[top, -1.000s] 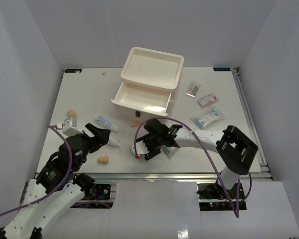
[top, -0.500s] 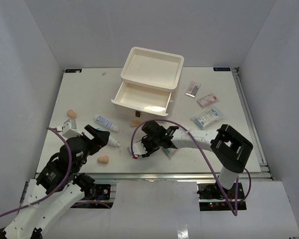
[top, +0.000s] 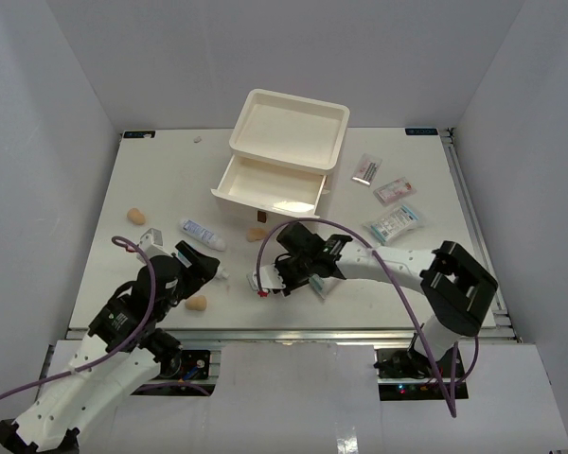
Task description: Organize the makeup
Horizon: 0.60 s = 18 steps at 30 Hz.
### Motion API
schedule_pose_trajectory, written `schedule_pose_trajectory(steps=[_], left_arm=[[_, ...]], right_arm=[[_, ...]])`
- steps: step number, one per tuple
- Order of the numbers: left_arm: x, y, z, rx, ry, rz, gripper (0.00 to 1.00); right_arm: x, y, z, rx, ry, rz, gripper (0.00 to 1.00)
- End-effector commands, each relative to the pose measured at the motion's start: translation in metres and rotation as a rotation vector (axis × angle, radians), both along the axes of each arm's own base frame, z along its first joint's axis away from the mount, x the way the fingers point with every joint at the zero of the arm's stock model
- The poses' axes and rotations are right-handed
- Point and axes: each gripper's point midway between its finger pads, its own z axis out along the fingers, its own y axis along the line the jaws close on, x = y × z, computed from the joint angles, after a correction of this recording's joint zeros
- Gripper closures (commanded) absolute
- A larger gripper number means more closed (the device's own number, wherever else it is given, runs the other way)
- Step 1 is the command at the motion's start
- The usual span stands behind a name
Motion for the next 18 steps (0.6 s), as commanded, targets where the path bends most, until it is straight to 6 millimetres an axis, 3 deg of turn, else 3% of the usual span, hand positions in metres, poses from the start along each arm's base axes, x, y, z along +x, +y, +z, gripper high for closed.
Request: schedule_pose_trajectory(steps=[1,2,3,6,9,12,14,18], left_arm=[[0.003,-0.008,-0.006,-0.061,0.043,0.028,0.18],[0.003,-0.009,-0.008,-0.069,0.050,0.039,0.18],[0.004,-0.009,-0.008,-0.074,0.055,0.045,0.19],[0.006,-0.008,-0.015,-0.091,0.087,0.086,0.19],[0.006,-0.008,-0.022,-0.108,0.122,0.125,0.19],[0.008,-0.008,-0.029,-0.121,0.155,0.162,0.19],[0.009,-0.007,-0.031,-0.117,0.165,0.181,0.19],[0.013,-0.007,-0.036,-0.095,0.190,0.203,0.20]], right_arm=[[-0.031,0.010,0.092,0.211,0.099,0.059,0.92],[-0.037,0.008,0.106,0.241,0.104,0.076,0.92],[-0.039,0.007,0.107,0.243,0.117,0.083,0.92],[-0.046,0.000,0.151,0.343,0.088,0.091,0.92],[-0.038,-0.005,0.192,0.428,0.051,0.050,0.92],[-0.005,-0.014,0.234,0.517,0.014,-0.057,0.92],[0.028,-0.022,0.262,0.578,-0.002,-0.161,0.92],[0.082,-0.038,0.288,0.652,-0.009,-0.330,0.92]])
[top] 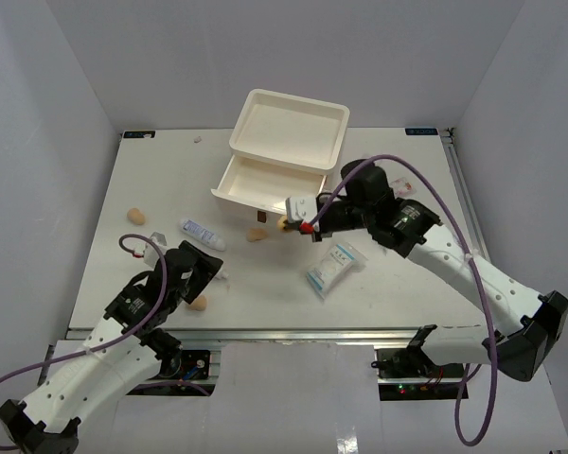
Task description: Organize the makeup
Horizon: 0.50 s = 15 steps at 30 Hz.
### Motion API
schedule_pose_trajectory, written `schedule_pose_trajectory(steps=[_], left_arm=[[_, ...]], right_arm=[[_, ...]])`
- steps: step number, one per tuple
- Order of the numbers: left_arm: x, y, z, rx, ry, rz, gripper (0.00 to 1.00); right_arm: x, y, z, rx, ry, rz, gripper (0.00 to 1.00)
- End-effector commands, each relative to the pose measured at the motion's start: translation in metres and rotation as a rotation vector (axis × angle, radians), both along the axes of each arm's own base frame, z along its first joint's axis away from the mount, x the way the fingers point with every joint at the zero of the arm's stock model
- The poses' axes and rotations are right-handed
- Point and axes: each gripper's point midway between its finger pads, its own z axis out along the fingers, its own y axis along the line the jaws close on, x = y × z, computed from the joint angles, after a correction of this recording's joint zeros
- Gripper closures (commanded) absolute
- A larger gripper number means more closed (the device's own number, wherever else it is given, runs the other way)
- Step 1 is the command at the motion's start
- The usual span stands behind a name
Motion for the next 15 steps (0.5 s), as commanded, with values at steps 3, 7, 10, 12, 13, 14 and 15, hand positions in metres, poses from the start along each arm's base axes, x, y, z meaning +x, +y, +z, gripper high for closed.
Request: schedule_pose_trajectory(steps=[3,7,10,12,13,14,15], left_arm=[[0.005,0.002,-0.010,0.018,0.062,0.068,0.20],[0.008,-0.002,-0.010,0.026,0.087,0.067,0.20],[0.009,0.000,-0.016,0.066,0.127,0.075,0.20],[0.008,0.000,-0.019,0.077,0.153,0.083,0.20],[0.008,0.000,-0.019,0.077,0.164,0.086,0.20],[0.008,-0.001,-0.019,0.075,0.171,0.088,0.19],[0.008,-0.001,-0.020,0.074,0.175,0.089,0.19]], right_arm=[[0.072,-0.019,0.040,0.144,0.089,-0.228,0.90],[0.090,-0.020,0.023,0.135,0.135,-0.280,0.85],[0.102,-0.019,0.004,0.115,0.158,-0.318,0.79],[0.108,-0.018,-0.003,0.105,0.169,-0.327,0.71],[0.109,-0.018,-0.005,0.103,0.174,-0.328,0.67],[0.110,-0.017,-0.003,0.106,0.171,-0.330,0.60],[0.111,-0.017,-0.001,0.110,0.169,-0.333,0.54]])
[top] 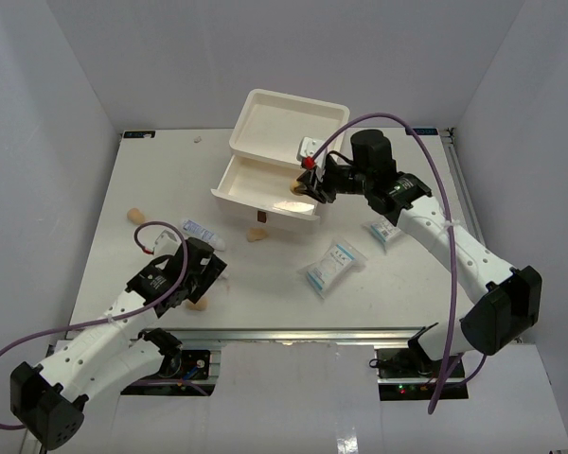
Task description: Organize the makeup
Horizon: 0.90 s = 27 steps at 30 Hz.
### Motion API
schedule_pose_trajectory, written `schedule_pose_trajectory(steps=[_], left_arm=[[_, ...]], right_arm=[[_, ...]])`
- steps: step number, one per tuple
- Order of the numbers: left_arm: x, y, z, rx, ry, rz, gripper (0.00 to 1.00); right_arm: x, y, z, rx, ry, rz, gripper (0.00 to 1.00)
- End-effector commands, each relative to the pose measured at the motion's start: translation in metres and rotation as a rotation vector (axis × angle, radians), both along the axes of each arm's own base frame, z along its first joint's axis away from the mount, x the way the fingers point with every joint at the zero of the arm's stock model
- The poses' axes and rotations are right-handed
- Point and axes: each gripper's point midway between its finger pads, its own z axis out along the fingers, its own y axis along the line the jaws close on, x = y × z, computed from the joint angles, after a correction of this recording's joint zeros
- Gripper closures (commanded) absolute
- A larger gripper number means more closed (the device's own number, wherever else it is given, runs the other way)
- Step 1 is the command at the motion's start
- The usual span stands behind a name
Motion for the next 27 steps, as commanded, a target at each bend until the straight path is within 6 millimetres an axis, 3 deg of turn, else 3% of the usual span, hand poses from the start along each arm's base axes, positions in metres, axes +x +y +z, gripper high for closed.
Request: schedule_pose_trajectory(steps=[1,7,12,16,20,24,27], left_arm=[[0.002,0.001,0.010,-0.008,0.008,0.033,0.19],[-0.007,0.009,0.003,0.012,0.054,0.073,0.19],[-0.017,0.015,-0.014,0.021,0.107,0.111,0.19],[-0.021,0.018,-0.025,0.035,0.143,0.123,0.19],[-0.024,0.022,-0.037,0.037,0.173,0.153,0.23],[-0.029,0.028,-0.047,0.055,0.217,0.178,0.31],[-0.032,0.035,-0.051,0.083,0.245,0.199,0.36]], right_arm=[[0.011,0.001,0.019,0.053,-0.031,-0.034,0.51],[0.017,-0.007,0.039,0.113,-0.006,-0.058,0.32],[0.005,-0.017,0.069,0.192,0.019,-0.002,0.29],[-0.008,-0.042,0.084,0.248,0.044,0.071,0.31],[-0.017,-0.069,0.071,0.255,0.069,0.054,0.33],[-0.010,-0.106,0.055,0.262,0.100,-0.054,0.34],[-0.013,-0.122,0.035,0.260,0.138,-0.100,0.34]])
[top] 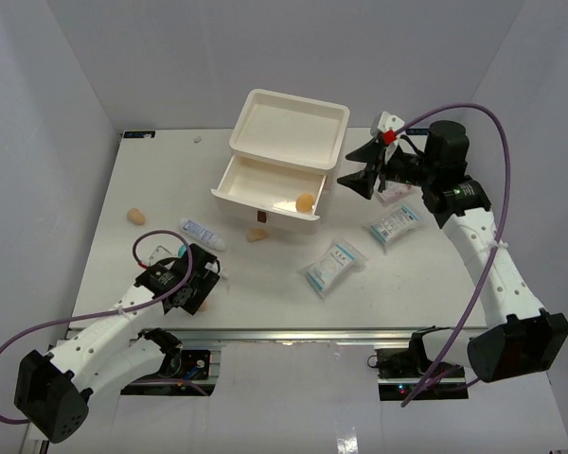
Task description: Organize the makeup
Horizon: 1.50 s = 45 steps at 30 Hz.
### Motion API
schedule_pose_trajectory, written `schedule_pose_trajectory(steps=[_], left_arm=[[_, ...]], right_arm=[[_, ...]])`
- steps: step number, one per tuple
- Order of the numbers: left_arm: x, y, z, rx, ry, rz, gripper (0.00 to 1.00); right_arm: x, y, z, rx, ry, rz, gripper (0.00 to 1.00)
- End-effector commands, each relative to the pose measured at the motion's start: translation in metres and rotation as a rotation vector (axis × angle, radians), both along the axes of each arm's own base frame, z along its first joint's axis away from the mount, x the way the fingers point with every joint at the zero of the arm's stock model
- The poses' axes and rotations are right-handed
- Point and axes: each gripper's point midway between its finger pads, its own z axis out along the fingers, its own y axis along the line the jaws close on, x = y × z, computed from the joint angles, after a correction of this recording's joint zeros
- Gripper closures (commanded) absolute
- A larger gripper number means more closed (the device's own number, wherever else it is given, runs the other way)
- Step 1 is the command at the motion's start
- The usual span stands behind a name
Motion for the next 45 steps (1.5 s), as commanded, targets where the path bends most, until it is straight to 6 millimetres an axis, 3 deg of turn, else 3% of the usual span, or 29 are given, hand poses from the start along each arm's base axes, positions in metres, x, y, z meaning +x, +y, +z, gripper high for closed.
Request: schedule_pose_trajectory(steps=[1,5,12,16,20,23,25,29,32,36,40,45], left_arm=[[-0.006,0.010,-0.008,0.024,0.051,0.051,0.36],[-0.014,0.015,-0.027,0.016,0.106,0.074,0.39],[-0.021,0.017,-0.042,-0.025,0.165,0.088,0.46],[-0.022,0.020,-0.047,-0.027,0.190,0.087,0.64],[-0.010,0.017,-0.031,-0.027,0.137,0.056,0.88],[0.009,0.007,-0.006,-0.051,0.067,0.006,0.99],[0.026,-0.002,0.023,-0.070,-0.020,-0.063,1.00],[0.066,-0.025,0.109,-0.103,-0.285,-0.251,1.00],[0.096,-0.049,0.185,-0.126,-0.514,-0.402,1.00],[0.118,-0.091,0.259,-0.218,-0.705,-0.592,1.00],[0.146,-0.122,0.287,-0.241,-0.799,-0.688,1.00],[0.181,-0.143,0.290,-0.228,-0.807,-0.711,1.00]], right_arm=[[-0.011,-0.019,-0.018,0.027,0.054,-0.014,0.34],[-0.017,-0.031,-0.027,0.029,0.067,-0.046,0.34],[-0.019,-0.035,-0.036,0.030,0.090,-0.060,0.34],[-0.018,-0.035,-0.035,0.031,0.090,-0.063,0.34],[-0.019,-0.035,-0.033,0.032,0.087,-0.061,0.34],[-0.022,-0.035,-0.032,0.031,0.078,-0.059,0.34],[-0.024,-0.035,-0.031,0.028,0.067,-0.052,0.34],[-0.032,-0.033,-0.031,0.014,0.044,0.000,0.33],[-0.042,-0.030,-0.038,-0.011,0.023,0.059,0.33],[-0.059,-0.025,-0.045,-0.024,0.001,0.151,0.33],[-0.068,-0.020,-0.050,-0.047,-0.019,0.198,0.32],[-0.079,-0.010,-0.056,-0.084,-0.032,0.232,0.32]])
